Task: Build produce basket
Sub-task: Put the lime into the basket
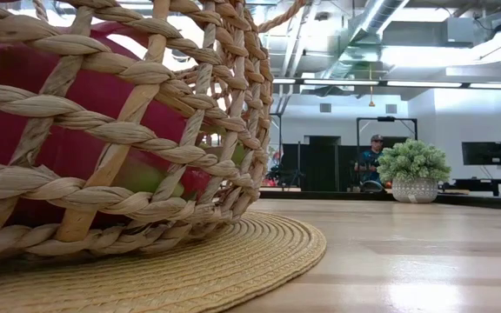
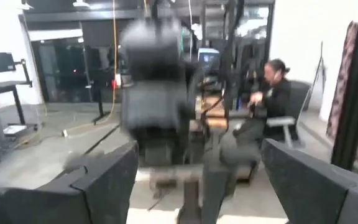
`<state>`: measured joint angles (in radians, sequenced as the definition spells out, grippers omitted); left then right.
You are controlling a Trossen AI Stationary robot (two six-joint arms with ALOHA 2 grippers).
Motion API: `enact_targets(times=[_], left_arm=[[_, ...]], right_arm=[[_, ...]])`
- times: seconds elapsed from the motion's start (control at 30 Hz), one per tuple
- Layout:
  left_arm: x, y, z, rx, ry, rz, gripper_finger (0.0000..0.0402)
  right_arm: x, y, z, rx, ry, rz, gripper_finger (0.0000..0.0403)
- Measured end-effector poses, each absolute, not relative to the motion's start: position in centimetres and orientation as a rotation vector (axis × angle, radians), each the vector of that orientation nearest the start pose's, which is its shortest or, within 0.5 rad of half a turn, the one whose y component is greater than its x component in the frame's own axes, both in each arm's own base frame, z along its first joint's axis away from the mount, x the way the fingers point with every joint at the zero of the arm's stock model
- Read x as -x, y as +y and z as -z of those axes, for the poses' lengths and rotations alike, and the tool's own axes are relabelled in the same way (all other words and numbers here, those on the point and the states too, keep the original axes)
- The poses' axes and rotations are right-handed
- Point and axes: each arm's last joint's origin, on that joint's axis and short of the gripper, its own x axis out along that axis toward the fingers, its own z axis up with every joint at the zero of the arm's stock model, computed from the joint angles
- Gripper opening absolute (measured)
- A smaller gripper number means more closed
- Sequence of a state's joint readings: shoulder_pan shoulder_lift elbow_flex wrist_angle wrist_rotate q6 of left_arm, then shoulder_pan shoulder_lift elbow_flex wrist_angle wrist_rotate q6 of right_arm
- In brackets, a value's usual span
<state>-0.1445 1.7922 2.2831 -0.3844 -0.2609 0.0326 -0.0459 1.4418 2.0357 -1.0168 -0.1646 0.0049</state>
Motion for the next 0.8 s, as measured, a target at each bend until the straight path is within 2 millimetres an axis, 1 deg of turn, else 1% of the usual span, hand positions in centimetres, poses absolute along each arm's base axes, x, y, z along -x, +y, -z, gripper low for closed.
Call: enact_targets(times=[0.1,0.23,0.3,0.33,0.43,0.53,0.7,0.8], left_arm=[[-36.3,-4.7,-53.4,-0.043,-0.076,-0.118,0.0315],[-35.4,-4.5,-53.7,-0.004,-0.044,-0.118,0.0304],[-35.0,-4.6,-53.1,0.017,0.026,-0.114,0.0302],[-35.0,-4.7,-52.9,0.031,0.045,-0.117,0.03],[-34.5,-5.1,-52.2,0.034,0.131,-0.136,0.0296],[-33.8,-5.2,-51.3,0.038,0.245,-0.176,0.0295],[-34.0,-4.7,-49.6,0.123,0.357,-0.226,0.03],[-33.7,-4.6,-49.8,0.17,0.365,-0.238,0.0304]], right_arm=[[-24.0,-0.9,-51.5,-0.052,0.409,-0.109,0.0355],[-24.3,-0.9,-51.2,-0.052,0.431,-0.111,0.0355],[-24.0,-0.9,-51.3,-0.054,0.428,-0.114,0.0355],[-23.6,-0.8,-51.3,-0.055,0.439,-0.115,0.0354],[-22.6,-0.7,-50.9,-0.065,0.516,-0.117,0.0352],[-22.4,-0.8,-50.6,-0.065,0.548,-0.106,0.0352],[-22.5,-1.6,-50.0,-0.026,0.611,-0.004,0.0351],[-23.2,-3.1,-49.3,-0.011,0.665,0.145,0.0349]])
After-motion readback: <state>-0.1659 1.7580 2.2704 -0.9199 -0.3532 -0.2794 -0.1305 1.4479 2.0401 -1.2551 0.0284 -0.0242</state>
